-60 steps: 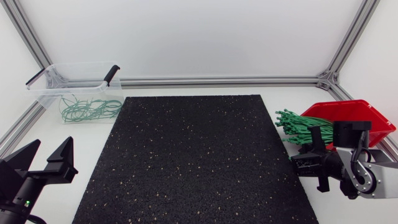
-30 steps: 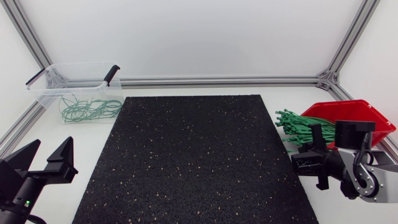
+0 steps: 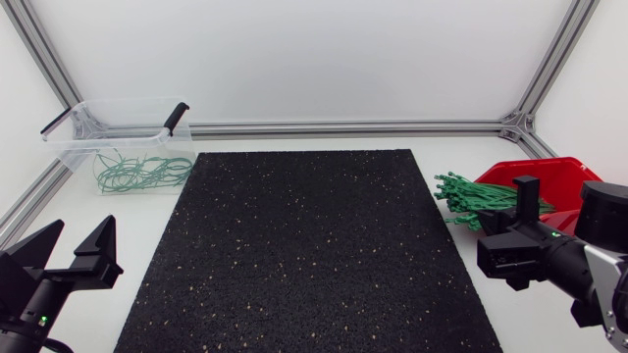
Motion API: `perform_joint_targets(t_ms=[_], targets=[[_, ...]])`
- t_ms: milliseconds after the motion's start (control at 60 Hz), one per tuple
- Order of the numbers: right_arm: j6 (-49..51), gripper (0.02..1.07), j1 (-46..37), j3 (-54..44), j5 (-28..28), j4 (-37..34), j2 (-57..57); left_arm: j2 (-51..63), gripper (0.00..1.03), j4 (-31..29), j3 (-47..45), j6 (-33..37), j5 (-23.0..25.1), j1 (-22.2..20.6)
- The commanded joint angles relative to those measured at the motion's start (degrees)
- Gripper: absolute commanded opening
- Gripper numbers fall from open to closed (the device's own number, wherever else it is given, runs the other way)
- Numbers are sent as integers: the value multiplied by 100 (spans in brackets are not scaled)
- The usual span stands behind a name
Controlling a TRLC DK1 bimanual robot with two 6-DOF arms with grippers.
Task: Take a green cable tie from the red box, thread the tail through the head to close it, then place it in the transparent bin on the left.
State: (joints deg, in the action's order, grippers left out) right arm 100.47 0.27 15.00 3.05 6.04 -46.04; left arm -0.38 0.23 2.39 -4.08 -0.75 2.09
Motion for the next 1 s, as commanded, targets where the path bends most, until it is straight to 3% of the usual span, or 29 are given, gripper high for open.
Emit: perform_joint_targets(t_ms=[0, 333, 983], targets=[[-141, 8, 113, 29, 55, -270, 359, 3, 100, -172, -213, 30, -12, -59], [-1187, 8, 324, 820, 451, -1264, 1326, -6, 100, -172, -213, 30, -12, -59], [-2725, 8, 623, 1602, 600, -1017, 1502, -6, 100, -172, -213, 30, -12, -68]])
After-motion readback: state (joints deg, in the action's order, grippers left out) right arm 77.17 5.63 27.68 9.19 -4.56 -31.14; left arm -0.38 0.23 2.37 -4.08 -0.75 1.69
